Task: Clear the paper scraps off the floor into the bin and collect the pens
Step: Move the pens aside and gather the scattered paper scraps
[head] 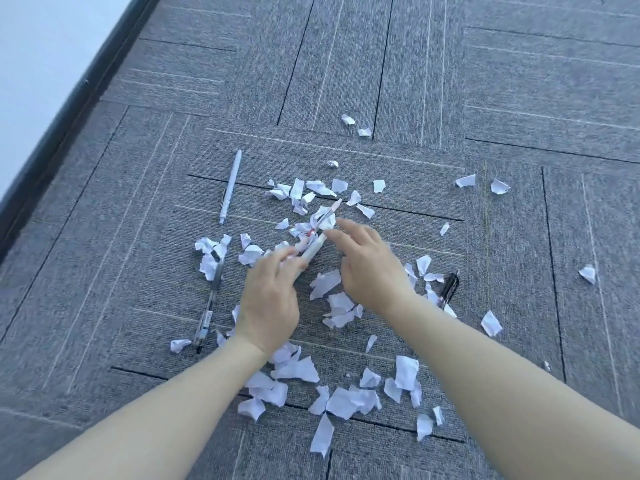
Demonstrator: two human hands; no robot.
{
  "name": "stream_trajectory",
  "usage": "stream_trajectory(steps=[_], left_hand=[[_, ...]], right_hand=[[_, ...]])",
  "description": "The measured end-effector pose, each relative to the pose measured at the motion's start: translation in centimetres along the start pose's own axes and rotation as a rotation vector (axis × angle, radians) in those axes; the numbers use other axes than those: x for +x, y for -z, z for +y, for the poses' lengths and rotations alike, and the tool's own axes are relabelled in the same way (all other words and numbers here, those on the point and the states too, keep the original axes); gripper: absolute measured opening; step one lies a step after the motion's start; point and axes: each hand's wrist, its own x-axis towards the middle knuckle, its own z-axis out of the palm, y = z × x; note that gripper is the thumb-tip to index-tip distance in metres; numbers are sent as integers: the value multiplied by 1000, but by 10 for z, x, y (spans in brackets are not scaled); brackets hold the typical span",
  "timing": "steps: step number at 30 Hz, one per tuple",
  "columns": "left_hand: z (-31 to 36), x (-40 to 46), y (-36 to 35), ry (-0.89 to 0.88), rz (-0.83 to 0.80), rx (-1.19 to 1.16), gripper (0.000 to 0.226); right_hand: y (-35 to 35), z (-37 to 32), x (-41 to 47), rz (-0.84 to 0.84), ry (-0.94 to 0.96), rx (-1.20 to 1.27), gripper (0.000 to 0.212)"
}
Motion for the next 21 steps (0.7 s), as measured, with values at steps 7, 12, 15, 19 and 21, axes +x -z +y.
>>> stream_trajectory(steps=[7,12,15,19,21], left_hand=[[-38,29,8,26,-230,167,57],[-40,44,11,-110,-240,188,43],[-36,44,9,-109,-212,109,30],[-42,33,7,-62,-180,50,21],[-52,29,11,-61,-169,63,21]], right_hand=[[1,-1,39,-24,52,-185,30],[8,9,37,-66,115,-240,16],[8,4,29,-50,80,-200,13],[7,-1,37,-24,-88,-133,29],[3,0,50,-35,-157,-122,24]])
